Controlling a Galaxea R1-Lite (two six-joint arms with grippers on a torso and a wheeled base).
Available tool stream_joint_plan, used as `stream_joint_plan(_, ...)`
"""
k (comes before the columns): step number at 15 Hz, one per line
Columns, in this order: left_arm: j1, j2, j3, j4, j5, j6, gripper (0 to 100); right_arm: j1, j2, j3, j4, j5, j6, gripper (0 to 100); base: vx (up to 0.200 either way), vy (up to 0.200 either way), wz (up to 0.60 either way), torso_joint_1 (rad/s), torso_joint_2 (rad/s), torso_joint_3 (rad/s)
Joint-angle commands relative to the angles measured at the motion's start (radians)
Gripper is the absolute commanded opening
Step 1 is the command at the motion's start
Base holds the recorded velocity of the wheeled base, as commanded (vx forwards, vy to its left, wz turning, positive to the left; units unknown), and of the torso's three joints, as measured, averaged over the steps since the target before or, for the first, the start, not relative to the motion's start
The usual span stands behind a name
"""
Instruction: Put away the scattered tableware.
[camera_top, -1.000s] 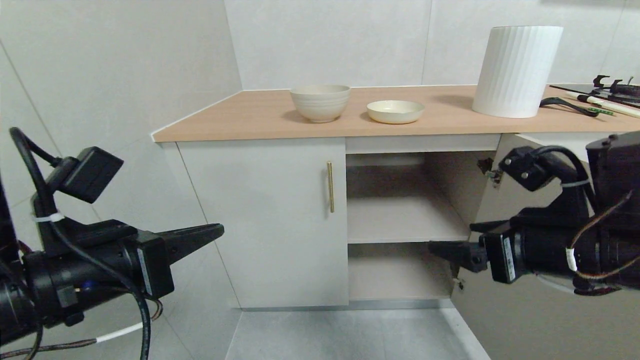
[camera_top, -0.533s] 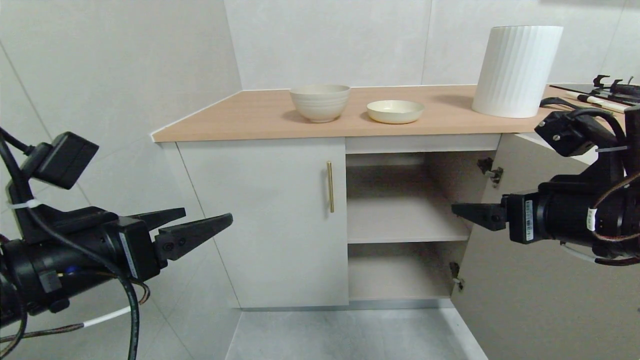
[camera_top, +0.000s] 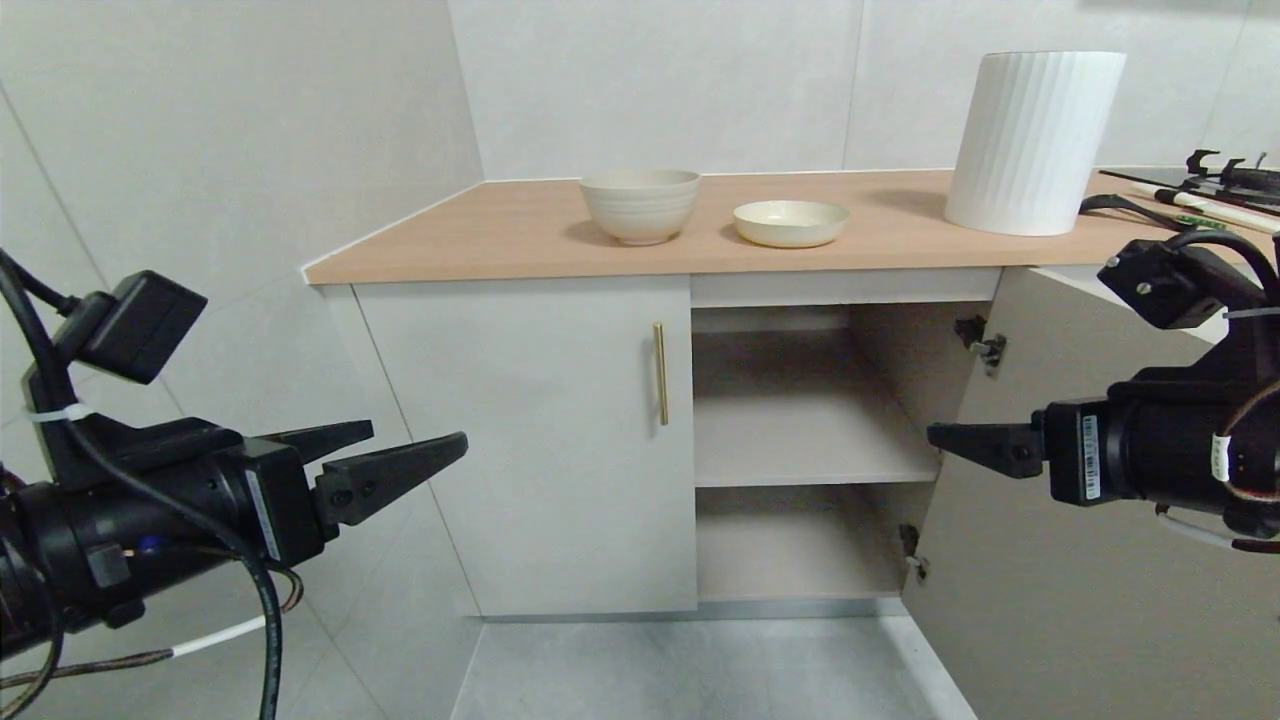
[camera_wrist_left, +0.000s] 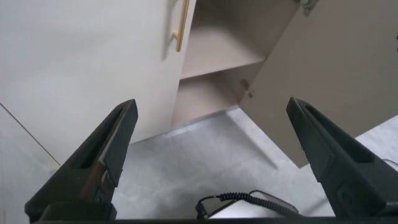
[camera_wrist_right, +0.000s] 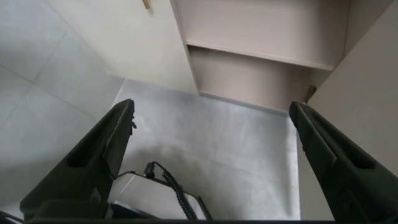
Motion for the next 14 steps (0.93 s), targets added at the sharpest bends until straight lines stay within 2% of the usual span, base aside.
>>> stream_joint_plan(1,0.0,0.005,-0.002,-0.001,0.0,0.0,100,0.001,0.014,0.001,-0.013,0.0,0.001,100,0.2,0.0,0.0,0.007,0.0,0.007)
stream_joint_plan(14,0.0,0.02,-0.004,-0.002,-0.003,-0.001,100,-0.001,0.017,0.062,-0.025,0.043,-0.009,100,0.2,0.0,0.0,0.003,0.0,0.002)
